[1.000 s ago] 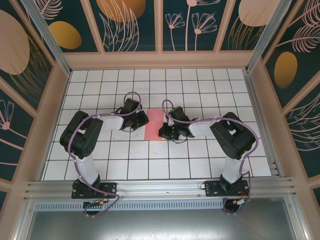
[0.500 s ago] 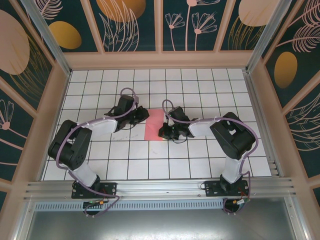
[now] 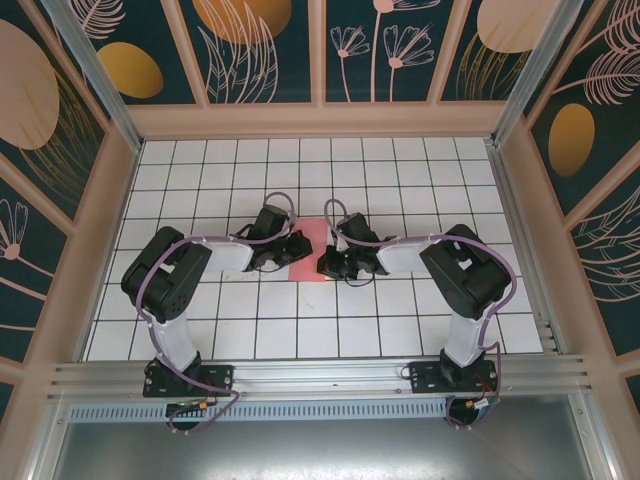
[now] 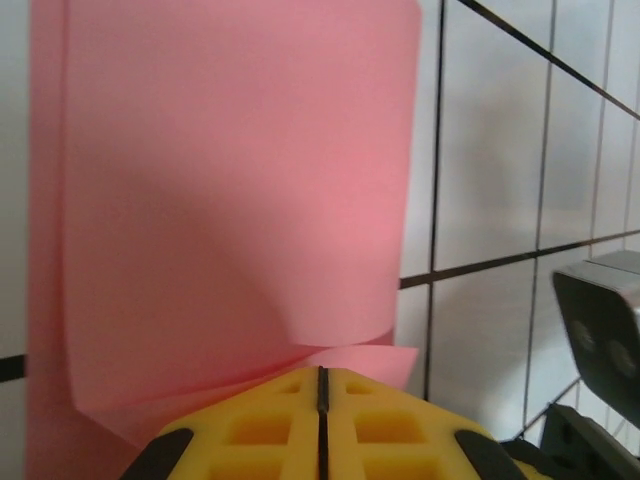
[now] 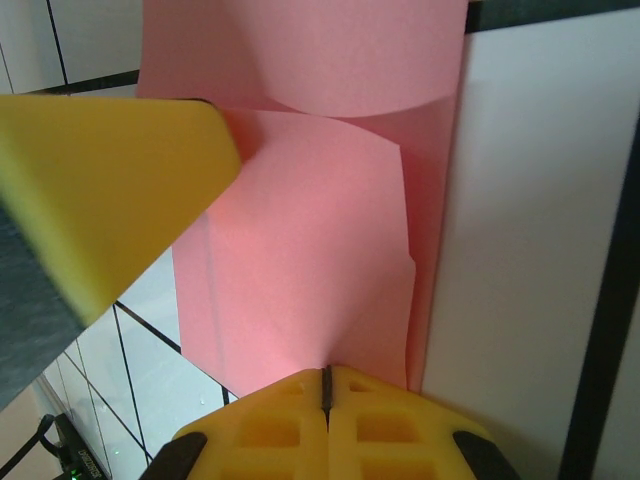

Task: Fold a paper plane with a square sheet of paper (pick it up from the middle)
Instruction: Fold the triangle a second time at the center of the table.

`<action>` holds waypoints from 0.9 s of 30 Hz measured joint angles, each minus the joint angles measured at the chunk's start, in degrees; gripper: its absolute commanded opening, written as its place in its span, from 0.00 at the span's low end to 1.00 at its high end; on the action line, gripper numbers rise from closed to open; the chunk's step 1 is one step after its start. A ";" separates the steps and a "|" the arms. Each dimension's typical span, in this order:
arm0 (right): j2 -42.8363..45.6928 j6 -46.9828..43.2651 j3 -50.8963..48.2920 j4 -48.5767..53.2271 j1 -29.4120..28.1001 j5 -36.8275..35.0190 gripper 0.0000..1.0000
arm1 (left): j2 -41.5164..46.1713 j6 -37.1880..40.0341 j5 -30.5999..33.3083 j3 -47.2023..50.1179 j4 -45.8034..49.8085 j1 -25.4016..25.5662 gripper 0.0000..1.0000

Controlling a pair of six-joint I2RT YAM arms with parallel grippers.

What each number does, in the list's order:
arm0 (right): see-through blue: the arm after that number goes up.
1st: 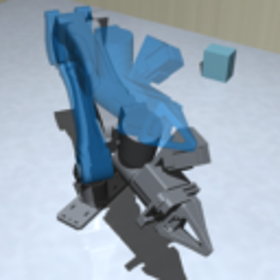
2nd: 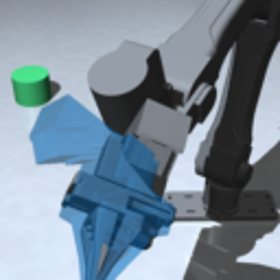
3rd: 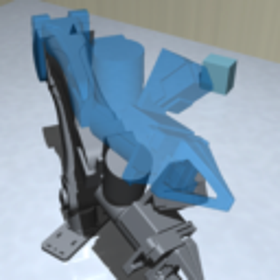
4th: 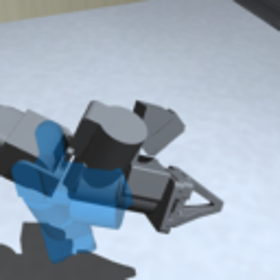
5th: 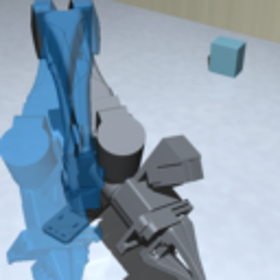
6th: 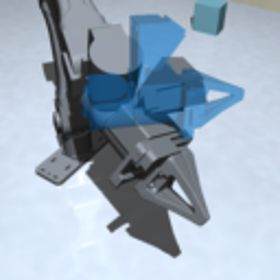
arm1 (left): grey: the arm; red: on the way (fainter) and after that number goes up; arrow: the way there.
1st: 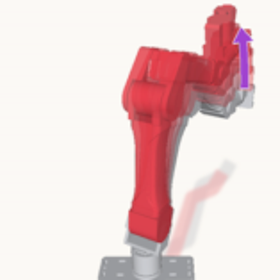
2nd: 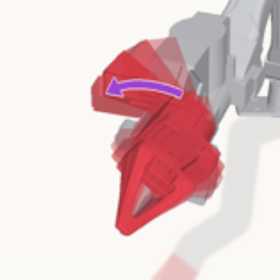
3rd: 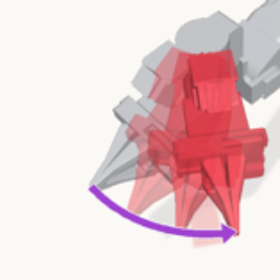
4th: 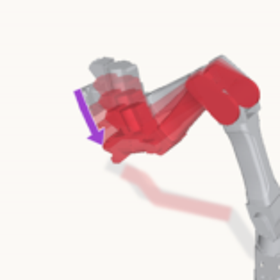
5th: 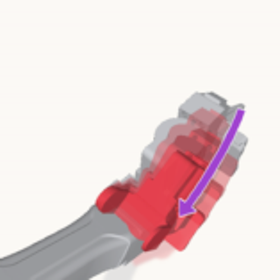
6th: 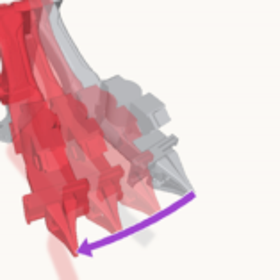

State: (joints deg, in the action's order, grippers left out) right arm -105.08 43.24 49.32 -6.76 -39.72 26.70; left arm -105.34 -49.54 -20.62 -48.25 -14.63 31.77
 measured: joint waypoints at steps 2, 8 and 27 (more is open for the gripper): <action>0.02 -0.33 0.15 0.31 0.00 0.00 0.00 | -0.66 0.46 1.33 0.00 0.46 0.00 0.10; 1.46 -0.98 0.46 3.32 0.00 -1.11 0.03 | -0.72 0.92 2.01 0.26 0.04 0.04 0.09; 2.64 -0.94 5.97 7.08 -2.01 -1.16 0.04 | -0.68 0.90 1.79 0.68 -0.81 0.00 0.09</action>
State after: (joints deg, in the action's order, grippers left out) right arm -102.43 42.30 55.29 0.32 -41.74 25.54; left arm -106.02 -48.64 -18.83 -47.57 -15.44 31.77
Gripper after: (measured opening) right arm 0.061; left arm 0.095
